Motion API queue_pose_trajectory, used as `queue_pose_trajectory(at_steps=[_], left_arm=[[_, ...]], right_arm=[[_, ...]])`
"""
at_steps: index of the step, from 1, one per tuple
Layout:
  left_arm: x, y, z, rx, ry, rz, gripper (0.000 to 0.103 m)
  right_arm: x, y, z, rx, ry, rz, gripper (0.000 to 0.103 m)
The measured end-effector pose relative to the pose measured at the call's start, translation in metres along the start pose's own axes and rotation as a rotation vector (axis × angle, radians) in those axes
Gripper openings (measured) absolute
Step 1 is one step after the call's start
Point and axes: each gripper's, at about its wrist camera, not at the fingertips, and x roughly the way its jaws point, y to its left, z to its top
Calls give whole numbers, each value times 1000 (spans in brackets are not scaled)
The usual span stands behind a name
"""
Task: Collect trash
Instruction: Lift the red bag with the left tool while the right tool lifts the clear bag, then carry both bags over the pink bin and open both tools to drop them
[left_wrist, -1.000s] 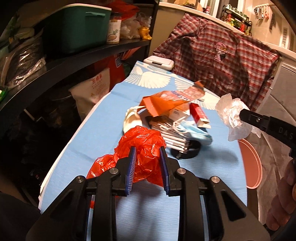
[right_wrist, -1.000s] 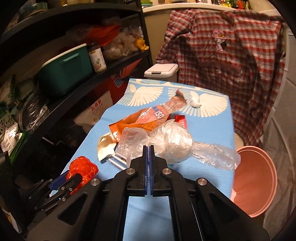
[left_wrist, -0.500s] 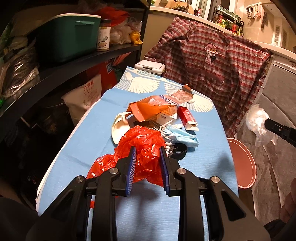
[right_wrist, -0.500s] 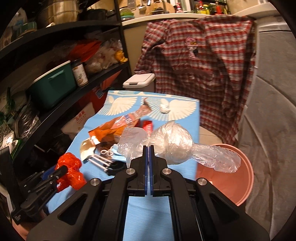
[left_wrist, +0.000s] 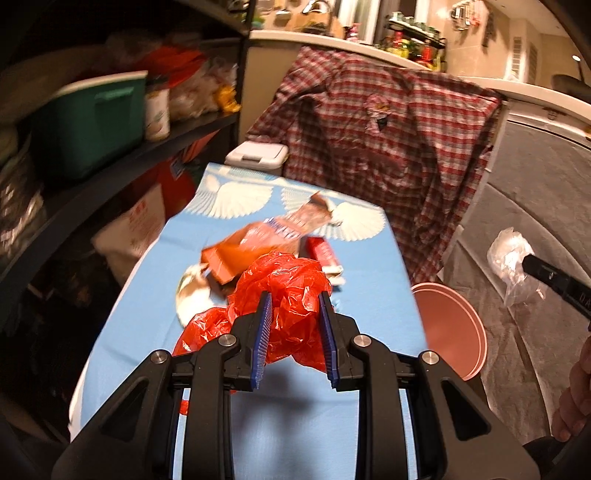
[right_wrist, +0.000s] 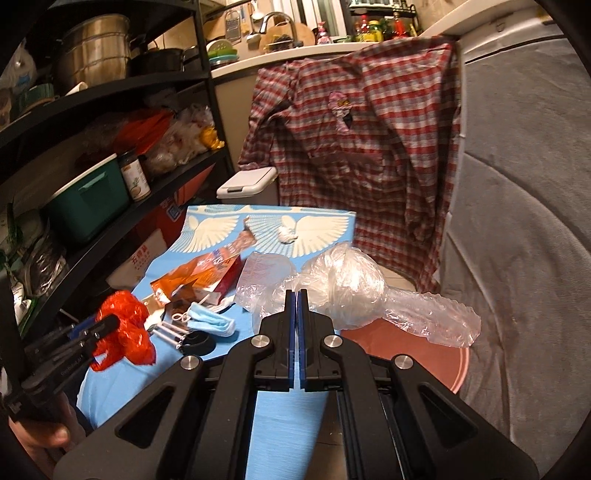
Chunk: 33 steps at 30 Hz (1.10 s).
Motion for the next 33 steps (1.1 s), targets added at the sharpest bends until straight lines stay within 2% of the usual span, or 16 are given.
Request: queue_pose_trajectory(at_steps=[6, 10, 16, 20, 25, 28, 31, 33], left_arm=[[-9, -27, 34, 49, -53, -40, 25], [-13, -50, 61, 79, -92, -108, 25], [-3, -87, 82, 146, -111, -190, 25], [17, -117, 82, 193, -87, -273, 25], [44, -143, 66, 221, -66, -381, 25], [59, -152, 56, 213, -22, -438, 25], [66, -166, 48, 263, -31, -448, 25], [76, -171, 43, 260, 1, -475, 25]], right_arm=[[-12, -19, 8, 15, -43, -11, 2], [-14, -29, 13, 24, -63, -13, 2], [-10, -40, 21, 29, -85, -34, 2], [-3, -55, 22, 53, -84, -53, 2], [2, -79, 11, 94, -79, -83, 2], [9, -93, 3, 130, -66, -86, 2], [20, -96, -4, 118, -37, -107, 2], [25, -100, -9, 121, -24, -110, 2]])
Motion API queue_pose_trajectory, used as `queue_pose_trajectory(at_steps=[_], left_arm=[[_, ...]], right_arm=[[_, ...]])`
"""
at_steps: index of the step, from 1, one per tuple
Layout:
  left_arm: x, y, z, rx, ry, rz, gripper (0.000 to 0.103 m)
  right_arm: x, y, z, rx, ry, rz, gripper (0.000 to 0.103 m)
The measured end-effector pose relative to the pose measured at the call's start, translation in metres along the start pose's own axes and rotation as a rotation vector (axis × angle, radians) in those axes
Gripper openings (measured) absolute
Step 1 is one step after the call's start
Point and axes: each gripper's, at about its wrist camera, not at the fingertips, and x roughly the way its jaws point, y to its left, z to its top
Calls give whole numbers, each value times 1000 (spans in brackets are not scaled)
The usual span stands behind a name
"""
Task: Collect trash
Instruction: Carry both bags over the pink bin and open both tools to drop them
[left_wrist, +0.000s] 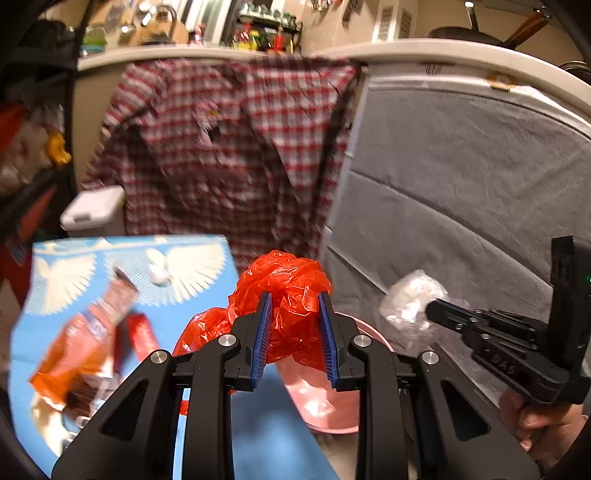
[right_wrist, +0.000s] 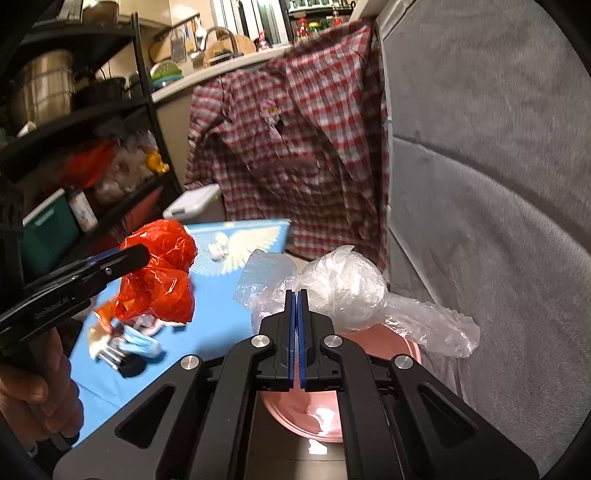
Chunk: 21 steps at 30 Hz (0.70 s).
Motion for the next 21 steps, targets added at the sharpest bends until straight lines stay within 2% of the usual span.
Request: queue_pose_trajectory(at_steps=[5, 9, 21], left_arm=[[23, -13, -11, 38, 38, -13, 25], [33, -15, -17, 25, 63, -35, 25], [56, -18, -21, 17, 108, -33, 25]], right_arm=[[10, -5, -4, -5, 14, -1, 2], [18, -9, -6, 8, 27, 2, 2], [28, -17, -8, 29, 45, -16, 2]])
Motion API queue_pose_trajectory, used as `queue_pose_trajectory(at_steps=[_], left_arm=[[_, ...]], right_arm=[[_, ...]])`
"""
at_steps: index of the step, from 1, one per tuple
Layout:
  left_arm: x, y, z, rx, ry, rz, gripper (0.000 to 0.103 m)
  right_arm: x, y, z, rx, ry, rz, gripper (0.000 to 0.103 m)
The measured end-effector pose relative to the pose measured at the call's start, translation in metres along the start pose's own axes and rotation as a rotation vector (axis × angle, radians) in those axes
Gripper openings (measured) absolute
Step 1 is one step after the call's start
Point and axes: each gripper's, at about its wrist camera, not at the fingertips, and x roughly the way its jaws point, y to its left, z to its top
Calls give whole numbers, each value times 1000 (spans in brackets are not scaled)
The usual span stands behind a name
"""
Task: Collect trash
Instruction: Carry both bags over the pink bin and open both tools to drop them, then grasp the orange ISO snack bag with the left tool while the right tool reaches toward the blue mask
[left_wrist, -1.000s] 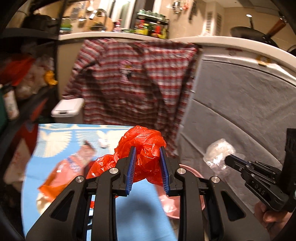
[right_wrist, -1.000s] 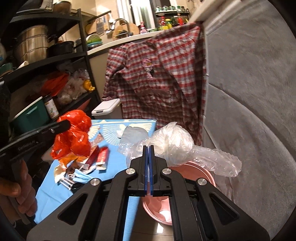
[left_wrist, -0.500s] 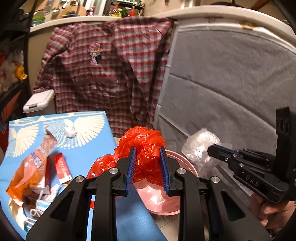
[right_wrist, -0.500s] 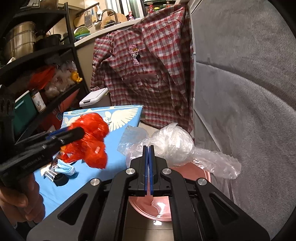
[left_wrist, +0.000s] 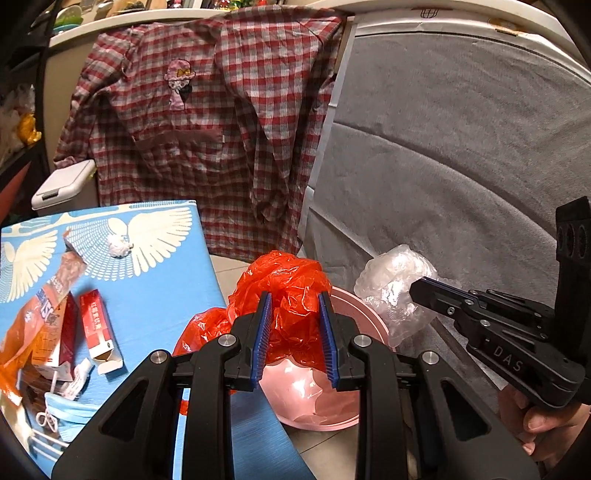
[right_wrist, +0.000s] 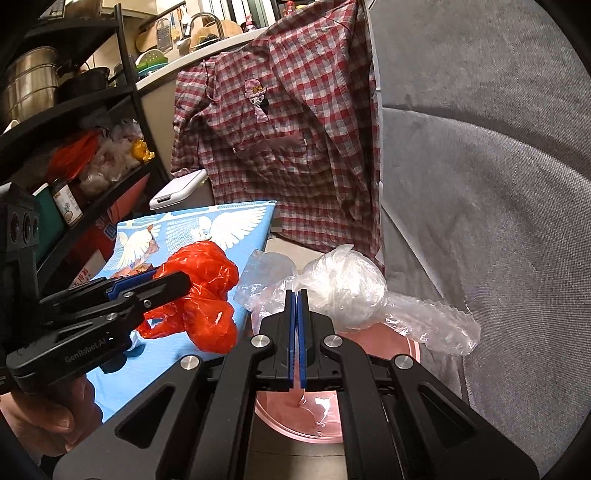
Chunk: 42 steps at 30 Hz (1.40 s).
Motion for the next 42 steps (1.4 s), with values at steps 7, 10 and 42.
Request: queue_pose_trajectory(at_steps=[7, 10, 42], left_arm=[[18, -5, -3, 5, 42, -13, 28], [27, -8, -6, 13, 66, -21, 38], [-85, 59, 1, -20, -58, 87, 28]], right_arm=[[4, -7, -1, 20, 13, -13, 6], [7, -11, -1, 34, 28, -20, 13], [-31, 49, 7, 1, -122, -29, 39]])
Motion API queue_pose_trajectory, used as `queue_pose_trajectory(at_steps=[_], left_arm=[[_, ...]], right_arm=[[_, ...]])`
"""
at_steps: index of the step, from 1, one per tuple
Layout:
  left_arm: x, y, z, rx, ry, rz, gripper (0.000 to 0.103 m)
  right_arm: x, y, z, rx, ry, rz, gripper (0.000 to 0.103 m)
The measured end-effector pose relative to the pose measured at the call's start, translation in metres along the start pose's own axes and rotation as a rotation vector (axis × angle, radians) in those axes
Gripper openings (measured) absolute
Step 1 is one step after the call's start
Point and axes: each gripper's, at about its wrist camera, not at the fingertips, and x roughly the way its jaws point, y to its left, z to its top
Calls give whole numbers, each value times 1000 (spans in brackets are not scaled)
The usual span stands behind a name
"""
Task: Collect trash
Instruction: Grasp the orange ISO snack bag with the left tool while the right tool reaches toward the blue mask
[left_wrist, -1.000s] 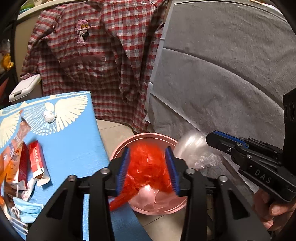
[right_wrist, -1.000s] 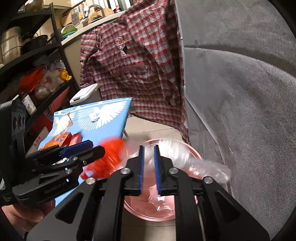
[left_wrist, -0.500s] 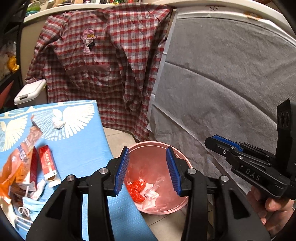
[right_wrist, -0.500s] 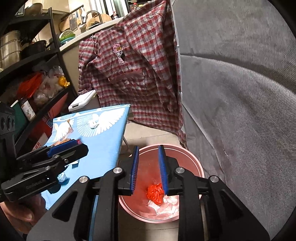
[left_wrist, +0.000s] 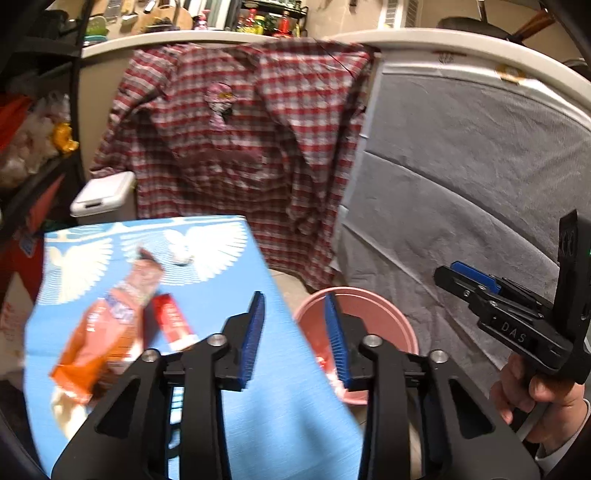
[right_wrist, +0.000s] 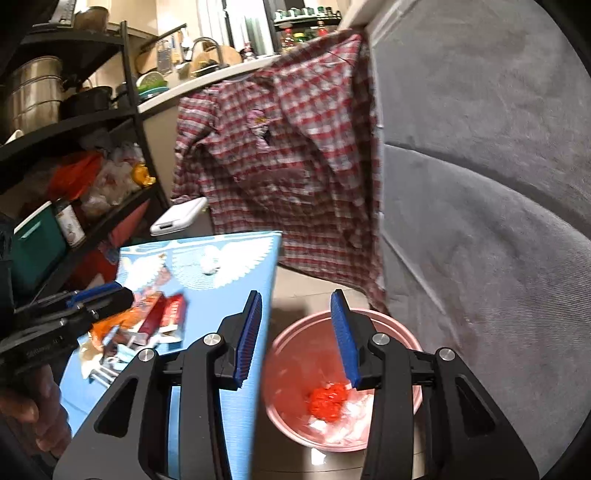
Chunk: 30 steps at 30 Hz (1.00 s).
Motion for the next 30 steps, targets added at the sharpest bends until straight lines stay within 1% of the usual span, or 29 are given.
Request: queue_pose_trajectory(at_steps=[2, 4, 6, 7, 9, 10, 12, 16, 18, 23, 25, 28, 30], left_arm=[[-15, 19, 4, -13, -9, 15, 25], [-31, 42, 9, -19, -19, 52, 23], [-44, 62, 13, -3, -28, 102, 22], [-49, 68, 14, 1, -30, 118, 22], [-61, 87, 14, 3, -40, 154, 21], [-66, 95, 13, 0, -44, 167, 21], [-76, 118, 7, -33, -55, 193, 21], [-83, 155, -11, -140, -64, 206, 21], [-79, 173, -23, -169, -42, 230, 18], [-67, 201, -46, -201, 26, 233, 18], [-52, 210, -55, -211, 79, 207, 18], [-38, 217, -66, -200, 128, 178, 18], [-32, 221, -71, -195, 148, 166, 18]], right_arm=[[-1, 13, 0, -9, -5, 25, 38], [-1, 25, -1, -26, -7, 47, 35], [0, 38, -3, -50, -5, 57, 29], [2, 42, -4, -55, -2, 65, 27], [5, 54, -5, -69, 5, 91, 19], [5, 58, -7, -76, 7, 99, 18], [8, 69, -9, -91, 13, 122, 15], [20, 89, -15, -101, 51, 193, 14], [28, 101, -19, -108, 81, 233, 14], [55, 126, -32, -108, 169, 321, 15], [68, 131, -39, -98, 213, 347, 16], [90, 138, -49, -71, 286, 381, 16], [103, 143, -55, -51, 333, 410, 17]])
